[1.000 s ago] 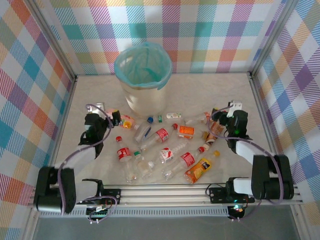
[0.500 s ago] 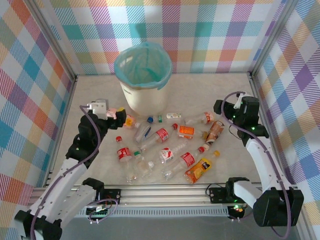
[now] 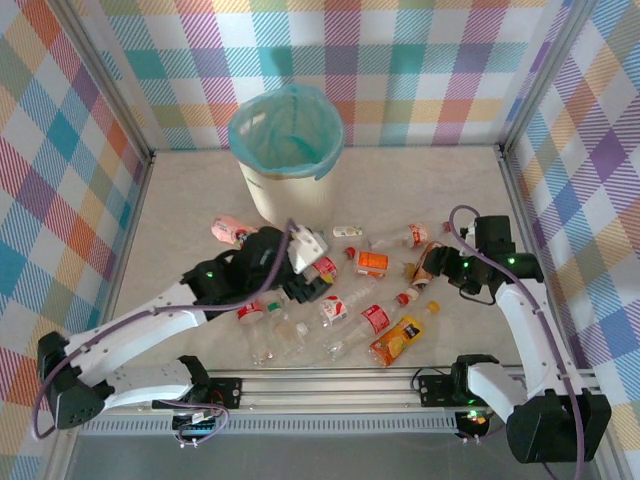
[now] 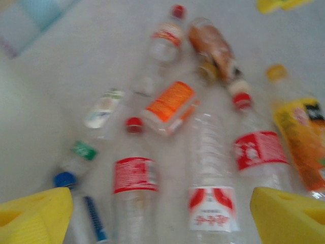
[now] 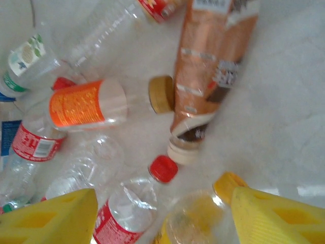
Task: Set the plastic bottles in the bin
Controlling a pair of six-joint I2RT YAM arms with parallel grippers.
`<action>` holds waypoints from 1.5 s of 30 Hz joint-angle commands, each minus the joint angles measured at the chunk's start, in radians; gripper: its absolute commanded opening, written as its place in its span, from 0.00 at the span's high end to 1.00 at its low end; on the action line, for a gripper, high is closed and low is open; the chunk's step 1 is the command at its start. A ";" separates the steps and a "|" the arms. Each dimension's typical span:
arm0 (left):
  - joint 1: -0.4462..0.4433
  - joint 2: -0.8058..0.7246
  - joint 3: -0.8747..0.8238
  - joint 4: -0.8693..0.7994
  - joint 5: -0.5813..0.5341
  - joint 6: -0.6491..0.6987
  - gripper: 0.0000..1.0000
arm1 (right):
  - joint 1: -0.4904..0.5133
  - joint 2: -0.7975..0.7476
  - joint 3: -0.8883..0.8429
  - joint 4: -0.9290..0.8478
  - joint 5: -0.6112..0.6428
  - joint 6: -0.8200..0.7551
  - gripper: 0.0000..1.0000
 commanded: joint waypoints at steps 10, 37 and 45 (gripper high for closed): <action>-0.216 0.190 0.028 0.120 0.039 0.086 0.08 | 0.002 -0.026 -0.177 0.042 0.014 0.229 0.35; -0.279 0.362 0.142 0.161 0.045 0.079 0.06 | -0.003 0.064 -0.373 0.254 -0.007 0.313 0.40; -0.279 0.370 0.167 0.141 0.037 0.090 0.06 | -0.004 0.058 -0.410 0.321 -0.027 0.347 0.49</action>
